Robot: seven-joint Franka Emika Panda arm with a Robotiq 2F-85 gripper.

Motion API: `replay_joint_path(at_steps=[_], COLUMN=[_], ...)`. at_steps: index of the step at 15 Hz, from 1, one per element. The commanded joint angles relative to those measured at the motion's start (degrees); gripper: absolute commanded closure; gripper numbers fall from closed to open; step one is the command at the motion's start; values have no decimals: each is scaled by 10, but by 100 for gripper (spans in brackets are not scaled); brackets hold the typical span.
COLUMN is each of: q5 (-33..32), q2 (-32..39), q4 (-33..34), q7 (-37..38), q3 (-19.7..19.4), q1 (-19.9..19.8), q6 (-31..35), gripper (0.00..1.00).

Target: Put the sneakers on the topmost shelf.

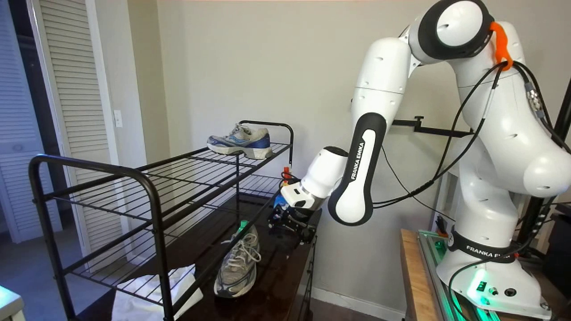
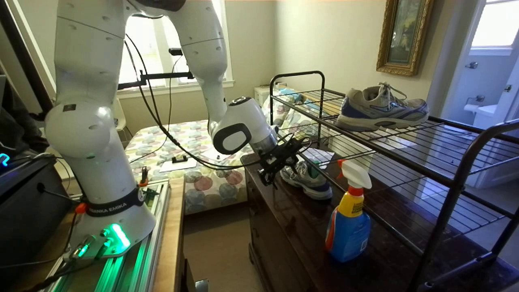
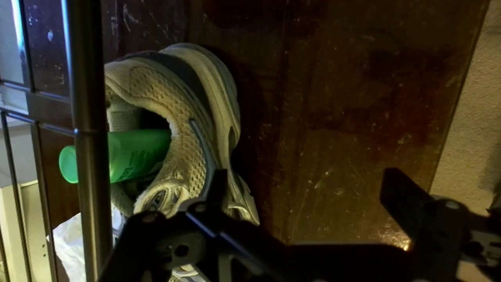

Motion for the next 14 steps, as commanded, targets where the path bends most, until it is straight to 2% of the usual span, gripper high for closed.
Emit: replay_joint_path(at_steps=[1, 4, 5, 6, 8, 9, 10, 12, 14], q5=[-18, -15, -31, -31, -39, -27, -35, -11, -3], q2=[46, 60, 47, 40, 41, 54, 55, 70, 78], q4=[40, 58, 53, 41, 43, 48, 50, 58, 65], q7=[28, 41, 38, 43, 46, 53, 65, 68, 65], q3=[-26, -36, -33, -37, -38, -48, -35, -53, -55], q1=[37, 51, 45, 47, 47, 53, 35, 52, 51], q6=[25, 24, -15, 7, -4, 34, 48, 96, 110], gripper=[0, 0, 0, 0, 0, 0, 0, 0, 0])
